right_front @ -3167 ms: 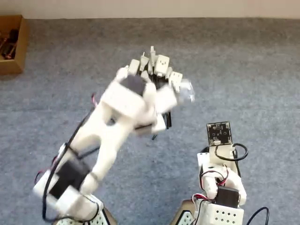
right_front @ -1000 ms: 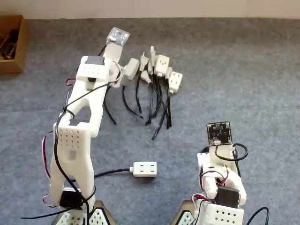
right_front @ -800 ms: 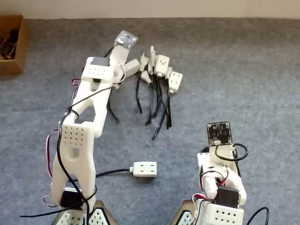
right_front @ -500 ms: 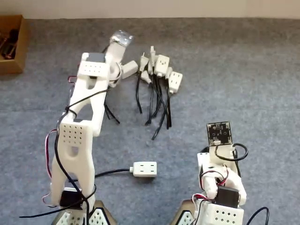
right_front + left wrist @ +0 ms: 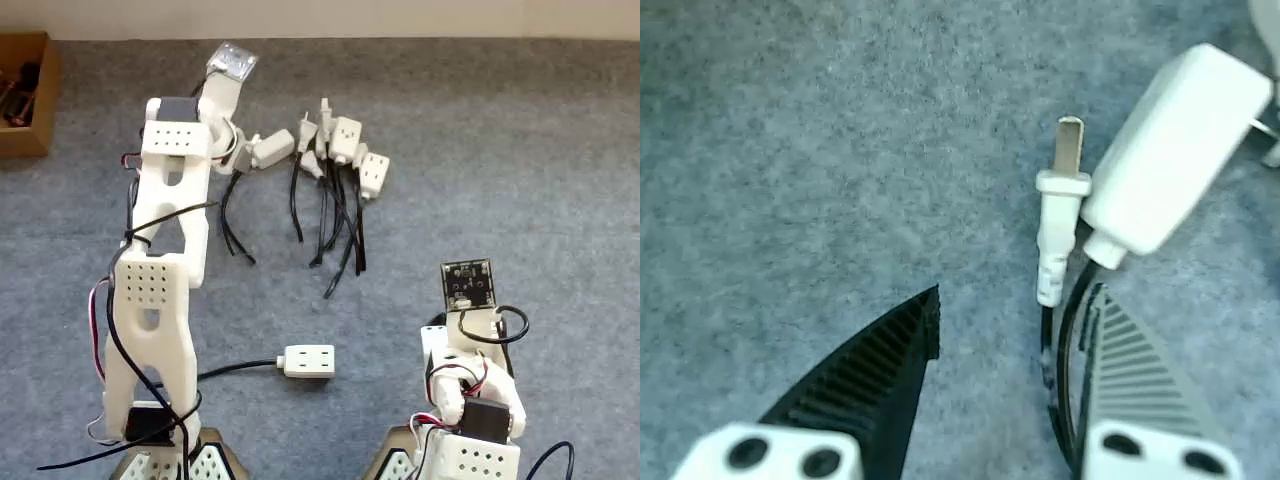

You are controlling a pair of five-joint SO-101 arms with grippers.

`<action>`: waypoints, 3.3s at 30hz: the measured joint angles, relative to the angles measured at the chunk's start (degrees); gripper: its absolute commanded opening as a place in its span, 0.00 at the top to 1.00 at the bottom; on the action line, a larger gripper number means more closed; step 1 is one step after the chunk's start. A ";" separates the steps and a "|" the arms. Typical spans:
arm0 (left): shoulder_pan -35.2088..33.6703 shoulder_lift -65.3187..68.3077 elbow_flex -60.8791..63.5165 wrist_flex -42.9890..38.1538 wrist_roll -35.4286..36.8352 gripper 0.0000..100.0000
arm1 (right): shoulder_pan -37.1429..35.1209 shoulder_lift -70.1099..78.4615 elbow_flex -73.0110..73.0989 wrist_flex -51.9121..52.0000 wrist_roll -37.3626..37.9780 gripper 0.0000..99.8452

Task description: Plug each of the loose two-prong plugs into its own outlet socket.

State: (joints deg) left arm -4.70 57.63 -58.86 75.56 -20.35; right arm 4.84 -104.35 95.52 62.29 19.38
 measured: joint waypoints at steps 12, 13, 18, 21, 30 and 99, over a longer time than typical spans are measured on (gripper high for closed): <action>-0.53 3.16 -1.32 -3.52 0.00 0.78 | 0.00 0.00 0.00 0.00 0.00 0.76; -0.97 3.34 -2.64 -3.52 0.00 0.78 | 0.00 0.00 0.00 0.00 0.00 0.76; -3.96 3.43 -8.79 -1.85 1.58 0.78 | 0.00 0.00 0.00 0.00 0.00 0.76; -4.13 3.43 -9.14 -1.49 1.58 0.78 | 0.00 0.00 0.00 0.00 0.00 0.76; -3.43 9.05 -9.67 -1.67 1.76 0.78 | 0.00 0.00 0.00 0.00 0.00 0.76; -3.69 -4.57 -32.09 25.93 -0.35 1.00 | 13.80 0.00 0.00 0.62 0.00 0.76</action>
State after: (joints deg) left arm -8.40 53.05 -90.95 101.49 -20.70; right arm 18.64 -104.35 95.52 62.90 19.38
